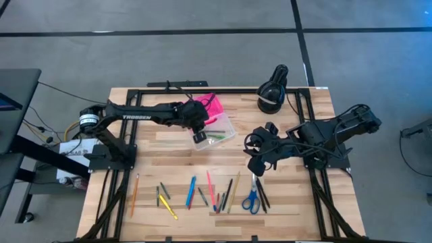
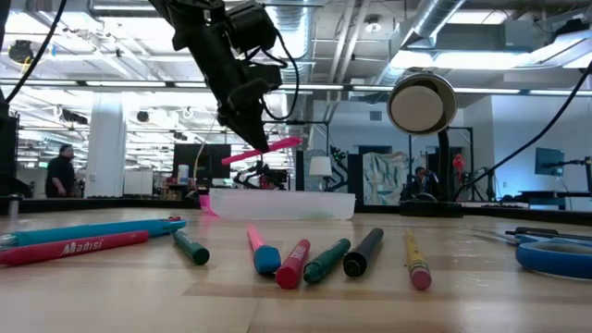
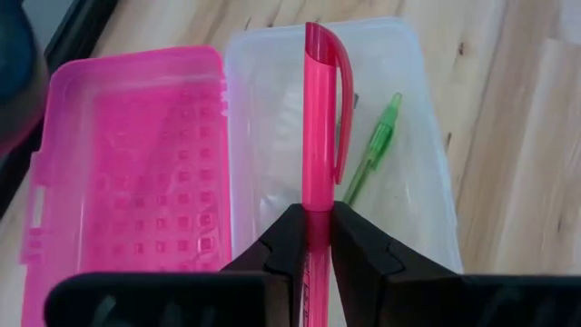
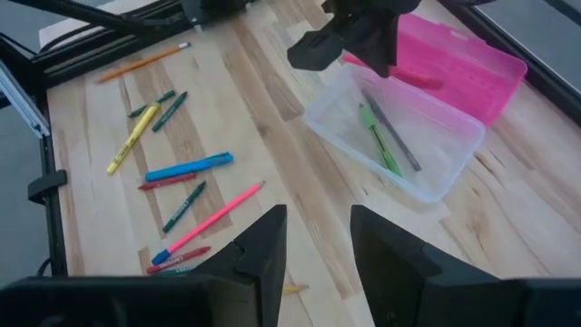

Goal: Pick & place school supplies into a supply box
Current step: Put the pink pen into the pink supply box

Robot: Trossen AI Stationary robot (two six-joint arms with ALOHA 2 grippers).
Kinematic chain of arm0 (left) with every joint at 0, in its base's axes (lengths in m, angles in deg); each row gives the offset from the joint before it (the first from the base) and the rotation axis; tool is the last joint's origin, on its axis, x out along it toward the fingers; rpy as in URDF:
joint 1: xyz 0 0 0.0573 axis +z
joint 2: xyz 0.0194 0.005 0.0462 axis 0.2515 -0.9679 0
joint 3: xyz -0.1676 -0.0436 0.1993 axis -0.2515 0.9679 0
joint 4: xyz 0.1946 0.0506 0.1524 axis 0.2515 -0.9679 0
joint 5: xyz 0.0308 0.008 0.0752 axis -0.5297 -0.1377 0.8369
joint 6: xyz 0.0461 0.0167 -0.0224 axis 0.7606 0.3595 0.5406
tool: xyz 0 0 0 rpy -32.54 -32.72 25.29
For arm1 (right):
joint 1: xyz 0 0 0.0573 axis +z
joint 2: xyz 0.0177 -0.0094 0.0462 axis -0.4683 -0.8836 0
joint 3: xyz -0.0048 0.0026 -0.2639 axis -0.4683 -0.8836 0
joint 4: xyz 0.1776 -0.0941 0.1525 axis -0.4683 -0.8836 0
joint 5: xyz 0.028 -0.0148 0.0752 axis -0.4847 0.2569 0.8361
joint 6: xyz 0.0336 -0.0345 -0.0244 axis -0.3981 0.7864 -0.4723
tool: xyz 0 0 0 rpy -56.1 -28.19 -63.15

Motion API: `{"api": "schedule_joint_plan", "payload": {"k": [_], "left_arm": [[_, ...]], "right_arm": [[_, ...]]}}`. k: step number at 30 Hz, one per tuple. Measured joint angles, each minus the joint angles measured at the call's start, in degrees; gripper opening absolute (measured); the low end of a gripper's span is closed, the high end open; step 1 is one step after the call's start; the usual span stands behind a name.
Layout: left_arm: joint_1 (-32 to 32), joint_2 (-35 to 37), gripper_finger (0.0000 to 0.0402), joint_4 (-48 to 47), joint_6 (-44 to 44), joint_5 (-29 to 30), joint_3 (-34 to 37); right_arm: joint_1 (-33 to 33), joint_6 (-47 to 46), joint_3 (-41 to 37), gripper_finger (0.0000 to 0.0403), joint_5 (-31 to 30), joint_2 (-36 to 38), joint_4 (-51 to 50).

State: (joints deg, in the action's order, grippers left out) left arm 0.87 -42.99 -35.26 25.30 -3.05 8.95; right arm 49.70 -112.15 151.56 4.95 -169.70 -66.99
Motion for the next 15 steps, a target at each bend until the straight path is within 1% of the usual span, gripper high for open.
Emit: {"api": "schedule_joint_plan", "payload": {"k": [4, 11, 15], "left_arm": [[0.4, 0.0, 0.0039, 0.6, 1.4, -0.5, 0.0], [0.4, 0.0, 0.0043, 2.1, 2.7, -3.0, 0.0], [0.4, 0.0, 0.0066, 2.8, 2.6, -3.6, 0.0]], "right_arm": [[0.0, 0.0, 0.0, 0.0116, -0.3, 0.0, 0.6], [0.0, 0.0, 0.0, 0.0116, -1.6, 0.0, 0.6], [0.0, 0.0, 0.0, 0.0116, -1.6, 0.0, 0.6]]}}
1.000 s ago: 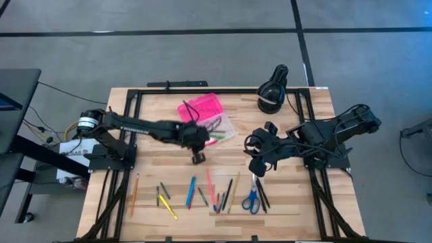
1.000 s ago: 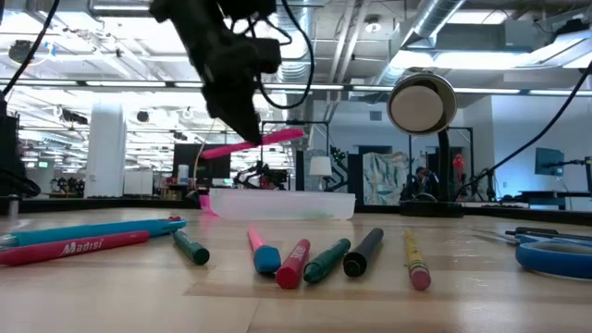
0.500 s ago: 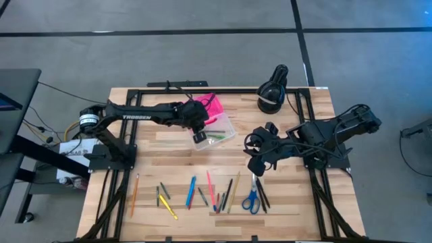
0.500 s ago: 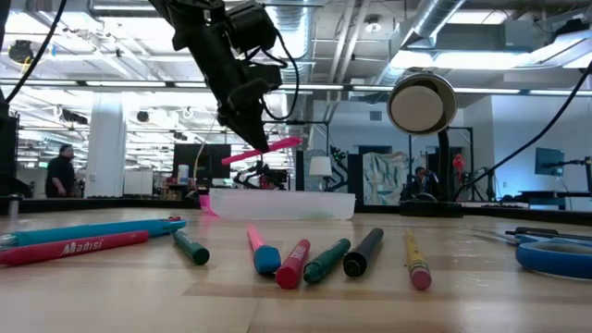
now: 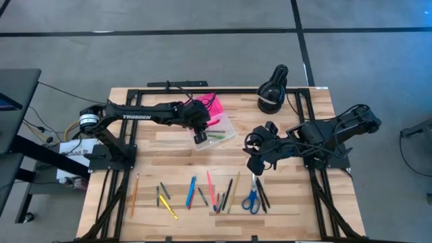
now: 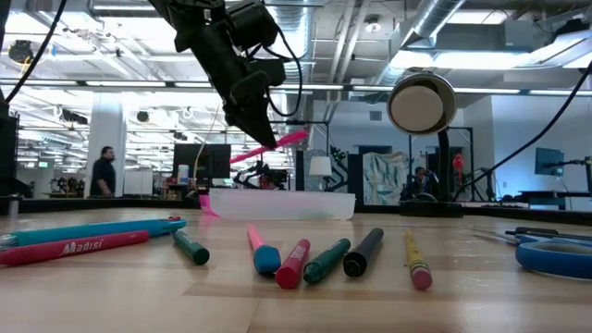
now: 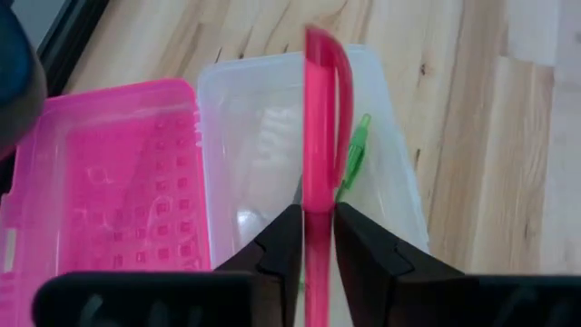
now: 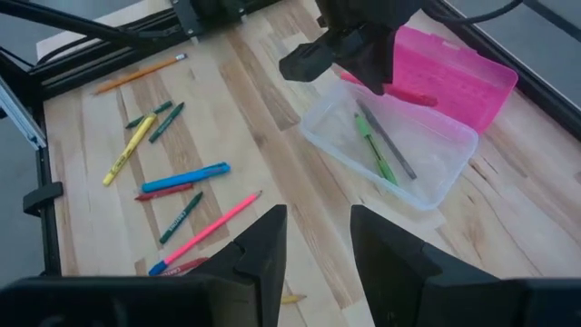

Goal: Pick & place school supplies into a supply box
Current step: Put the pink pen into the pink supply box, then put the black pen into the pink supply box

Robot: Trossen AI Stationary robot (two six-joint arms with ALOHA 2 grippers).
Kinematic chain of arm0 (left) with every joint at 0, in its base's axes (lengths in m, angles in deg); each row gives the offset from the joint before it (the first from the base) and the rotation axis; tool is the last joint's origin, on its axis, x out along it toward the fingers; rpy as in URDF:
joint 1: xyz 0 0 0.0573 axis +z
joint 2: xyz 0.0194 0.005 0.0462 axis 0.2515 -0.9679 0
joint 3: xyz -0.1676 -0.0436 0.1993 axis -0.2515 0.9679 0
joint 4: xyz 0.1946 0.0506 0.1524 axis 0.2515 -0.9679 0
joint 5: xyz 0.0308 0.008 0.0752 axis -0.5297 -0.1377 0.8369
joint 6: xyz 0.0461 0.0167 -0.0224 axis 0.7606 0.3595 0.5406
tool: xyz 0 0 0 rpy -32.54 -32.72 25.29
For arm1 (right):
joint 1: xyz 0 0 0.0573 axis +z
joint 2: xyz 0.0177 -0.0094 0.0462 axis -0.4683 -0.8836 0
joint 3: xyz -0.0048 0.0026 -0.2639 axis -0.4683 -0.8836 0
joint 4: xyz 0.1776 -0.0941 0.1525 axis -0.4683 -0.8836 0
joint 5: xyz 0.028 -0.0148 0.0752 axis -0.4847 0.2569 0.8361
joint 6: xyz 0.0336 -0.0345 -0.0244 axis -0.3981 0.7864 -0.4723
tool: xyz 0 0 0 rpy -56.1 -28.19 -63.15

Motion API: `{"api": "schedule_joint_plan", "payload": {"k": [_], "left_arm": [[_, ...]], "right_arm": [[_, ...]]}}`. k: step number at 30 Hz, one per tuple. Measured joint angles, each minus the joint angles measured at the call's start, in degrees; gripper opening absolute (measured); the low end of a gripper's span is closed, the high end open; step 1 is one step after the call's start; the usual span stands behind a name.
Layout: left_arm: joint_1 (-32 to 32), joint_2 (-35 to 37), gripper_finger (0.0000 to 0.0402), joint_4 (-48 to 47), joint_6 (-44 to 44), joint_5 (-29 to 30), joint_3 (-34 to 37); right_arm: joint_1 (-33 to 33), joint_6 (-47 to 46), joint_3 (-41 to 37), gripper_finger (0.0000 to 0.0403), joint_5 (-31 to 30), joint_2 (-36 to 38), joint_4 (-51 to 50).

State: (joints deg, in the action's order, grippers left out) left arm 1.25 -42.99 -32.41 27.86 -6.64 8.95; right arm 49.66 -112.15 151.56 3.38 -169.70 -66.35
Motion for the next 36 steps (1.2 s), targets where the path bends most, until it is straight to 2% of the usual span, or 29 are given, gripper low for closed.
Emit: {"api": "schedule_joint_plan", "payload": {"k": [6, 11, 18, 26, 32, 36], "left_arm": [[0.0, 0.0, 0.0114, -0.3, -1.2, 1.2, 0.0], [0.0, 0.0, 0.0136, -1.2, -5.1, -0.3, 0.0], [-1.4, 0.0, 0.0139, -2.1, -8.6, -9.0, 0.0], [-5.1, 0.0, 0.0139, -1.3, -7.9, -9.6, 0.0], [-5.8, 0.0, 0.0139, 2.2, -7.4, -9.6, 0.0], [-5.7, 0.1, 0.0139, 3.4, -6.5, -9.6, 0.0]], "right_arm": [[0.0, -0.6, 0.0, 0.0116, 0.0, 0.0, 0.0], [0.6, -4.6, 0.0, 0.0116, 0.1, 0.0, -1.7], [4.7, -21.9, -4.1, 0.0116, 2.3, -0.6, -7.4], [12.3, -42.7, -10.7, 0.0116, 6.6, -1.0, -7.0], [17.4, -51.6, -16.6, 0.0116, 6.7, -1.0, 1.2], [19.7, -52.9, -21.7, 0.0116, 6.2, -1.0, 9.8]]}}
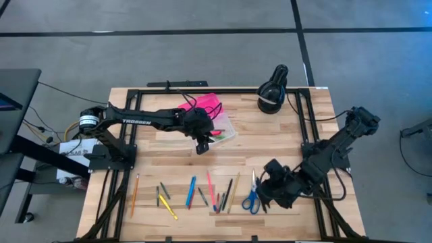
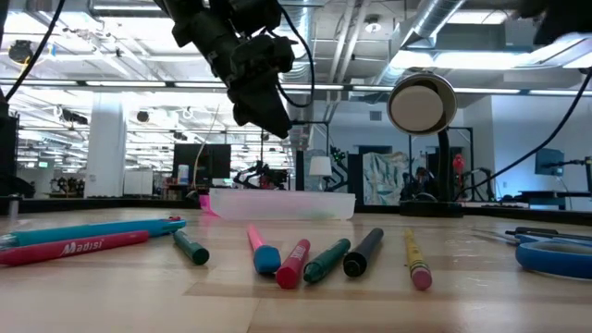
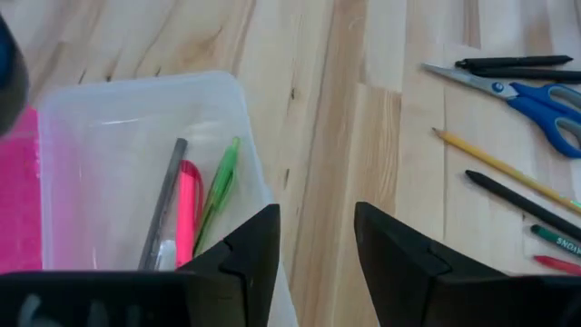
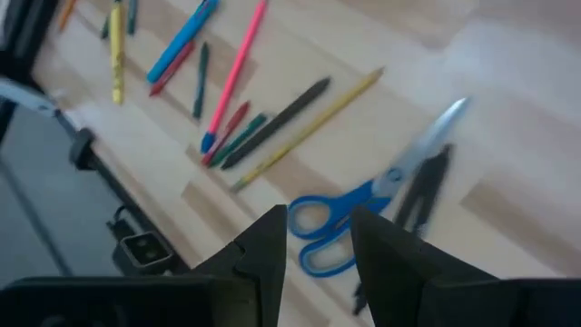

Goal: Pick & place school supplies into a supply box
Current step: Put the black pen into the pink supply box

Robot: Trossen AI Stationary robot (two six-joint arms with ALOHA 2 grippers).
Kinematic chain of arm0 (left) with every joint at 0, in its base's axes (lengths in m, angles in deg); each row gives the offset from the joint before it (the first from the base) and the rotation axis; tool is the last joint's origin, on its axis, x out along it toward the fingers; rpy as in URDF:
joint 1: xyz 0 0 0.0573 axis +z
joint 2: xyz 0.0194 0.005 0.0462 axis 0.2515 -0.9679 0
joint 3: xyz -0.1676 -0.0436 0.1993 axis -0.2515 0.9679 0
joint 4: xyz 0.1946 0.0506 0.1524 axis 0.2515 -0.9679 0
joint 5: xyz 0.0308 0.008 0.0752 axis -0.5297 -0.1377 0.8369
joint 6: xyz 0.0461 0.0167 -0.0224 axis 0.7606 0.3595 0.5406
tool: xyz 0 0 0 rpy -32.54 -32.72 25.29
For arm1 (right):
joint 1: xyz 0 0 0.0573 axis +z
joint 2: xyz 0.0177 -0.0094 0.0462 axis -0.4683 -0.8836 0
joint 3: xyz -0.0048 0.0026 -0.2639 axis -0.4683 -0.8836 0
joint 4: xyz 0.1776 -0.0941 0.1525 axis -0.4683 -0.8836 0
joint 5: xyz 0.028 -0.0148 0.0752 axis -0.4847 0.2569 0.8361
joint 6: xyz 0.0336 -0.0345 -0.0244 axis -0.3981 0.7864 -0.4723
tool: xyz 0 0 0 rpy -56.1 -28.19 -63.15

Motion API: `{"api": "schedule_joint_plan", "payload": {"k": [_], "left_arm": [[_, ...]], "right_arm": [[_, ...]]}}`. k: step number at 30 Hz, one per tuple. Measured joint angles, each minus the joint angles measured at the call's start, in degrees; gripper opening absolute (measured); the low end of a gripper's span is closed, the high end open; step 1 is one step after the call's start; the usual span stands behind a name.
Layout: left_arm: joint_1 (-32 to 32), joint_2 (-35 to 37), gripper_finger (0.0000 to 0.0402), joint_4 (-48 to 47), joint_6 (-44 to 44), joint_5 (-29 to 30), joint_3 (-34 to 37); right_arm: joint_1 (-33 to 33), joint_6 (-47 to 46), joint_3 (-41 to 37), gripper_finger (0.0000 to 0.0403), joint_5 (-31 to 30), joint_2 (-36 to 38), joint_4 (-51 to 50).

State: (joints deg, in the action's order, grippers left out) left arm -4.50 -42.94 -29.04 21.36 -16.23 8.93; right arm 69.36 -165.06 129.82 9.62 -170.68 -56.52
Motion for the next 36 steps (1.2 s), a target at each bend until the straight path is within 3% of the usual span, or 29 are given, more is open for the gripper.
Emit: {"api": "schedule_joint_plan", "payload": {"k": [6, 15, 36], "left_arm": [[0.0, 0.0, 0.0139, -0.2, 1.1, 0.3, 0.0], [0.0, 0.0, 0.0139, -0.2, 1.8, 1.5, 0.0], [0.0, 0.0, 0.0139, 0.9, 1.8, 3.2, 0.0]], "right_arm": [[2.8, -5.7, -4.5, 0.0116, 1.0, -3.8, 5.0], [1.2, -12.9, -4.6, 0.0116, 11.6, -11.5, 5.0], [-1.8, -8.4, -4.6, 0.0116, 11.9, -16.9, 0.9]]}}
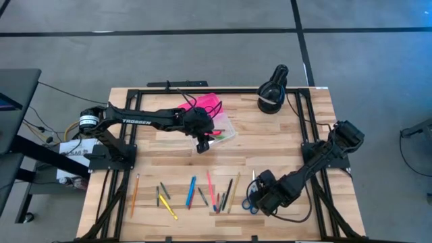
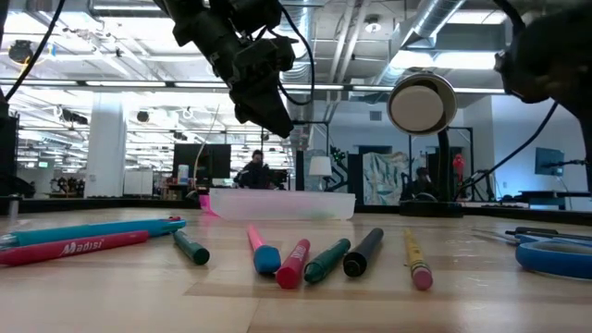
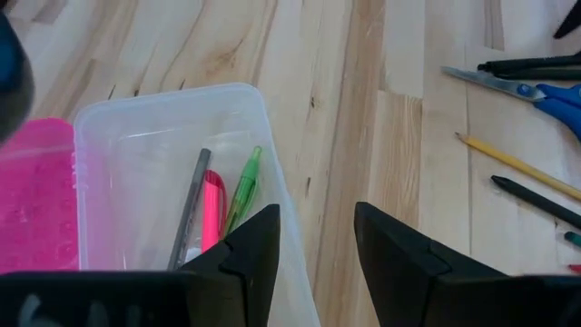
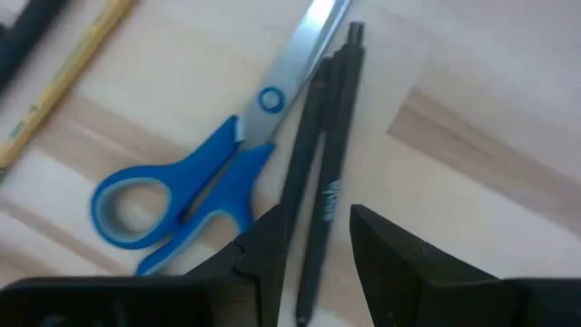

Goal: Pick & place school supplies into a supply box
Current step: Put the black pen into the pink supply box

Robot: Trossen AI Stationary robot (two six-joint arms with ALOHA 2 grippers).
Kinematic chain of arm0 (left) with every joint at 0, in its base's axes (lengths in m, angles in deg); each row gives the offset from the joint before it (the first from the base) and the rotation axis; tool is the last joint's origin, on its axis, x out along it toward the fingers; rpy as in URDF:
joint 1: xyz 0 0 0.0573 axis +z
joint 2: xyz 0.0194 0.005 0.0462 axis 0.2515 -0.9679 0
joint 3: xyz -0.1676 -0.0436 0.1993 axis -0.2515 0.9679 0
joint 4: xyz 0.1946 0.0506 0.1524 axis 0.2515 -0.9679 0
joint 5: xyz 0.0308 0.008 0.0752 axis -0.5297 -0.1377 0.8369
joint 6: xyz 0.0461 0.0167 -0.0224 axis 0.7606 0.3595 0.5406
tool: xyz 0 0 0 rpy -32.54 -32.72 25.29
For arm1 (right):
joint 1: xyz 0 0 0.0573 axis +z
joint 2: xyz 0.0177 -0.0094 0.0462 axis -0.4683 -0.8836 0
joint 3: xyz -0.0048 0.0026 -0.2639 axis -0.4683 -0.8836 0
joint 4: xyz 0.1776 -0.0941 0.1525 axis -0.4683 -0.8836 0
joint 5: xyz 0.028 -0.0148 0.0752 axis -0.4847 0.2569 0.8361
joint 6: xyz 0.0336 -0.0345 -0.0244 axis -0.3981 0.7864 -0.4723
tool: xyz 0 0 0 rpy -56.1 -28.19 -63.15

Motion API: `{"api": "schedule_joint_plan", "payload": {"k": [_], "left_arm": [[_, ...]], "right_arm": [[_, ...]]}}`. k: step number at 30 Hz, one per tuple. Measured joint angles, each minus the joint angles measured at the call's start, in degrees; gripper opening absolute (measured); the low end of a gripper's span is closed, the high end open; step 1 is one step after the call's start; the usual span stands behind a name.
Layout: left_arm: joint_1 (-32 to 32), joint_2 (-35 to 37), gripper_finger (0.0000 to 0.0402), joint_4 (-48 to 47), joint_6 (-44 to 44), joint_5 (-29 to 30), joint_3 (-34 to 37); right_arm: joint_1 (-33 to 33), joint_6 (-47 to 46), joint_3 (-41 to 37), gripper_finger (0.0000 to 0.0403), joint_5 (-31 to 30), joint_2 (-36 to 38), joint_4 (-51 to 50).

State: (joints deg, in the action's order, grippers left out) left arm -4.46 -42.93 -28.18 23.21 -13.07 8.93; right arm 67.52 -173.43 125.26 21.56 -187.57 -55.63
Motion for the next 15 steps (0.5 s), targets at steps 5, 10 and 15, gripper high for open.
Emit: {"api": "schedule_joint_plan", "payload": {"k": [5, 10, 15], "left_arm": [[0.0, 0.0, 0.0139, 0.0, 0.0, 0.4, 0.0], [0.0, 0.0, 0.0139, 0.0, 0.0, 0.4, 0.0], [0.0, 0.0, 0.0139, -0.1, 0.0, 0.4, 0.0]], "right_arm": [[-0.4, 1.3, -0.7, 0.0116, 0.1, 0.0, 0.1], [-0.4, 1.4, -3.2, 0.0116, 1.8, 0.0, 4.2], [-0.4, 1.3, -4.1, 0.0116, 2.5, 0.0, 5.4]]}}
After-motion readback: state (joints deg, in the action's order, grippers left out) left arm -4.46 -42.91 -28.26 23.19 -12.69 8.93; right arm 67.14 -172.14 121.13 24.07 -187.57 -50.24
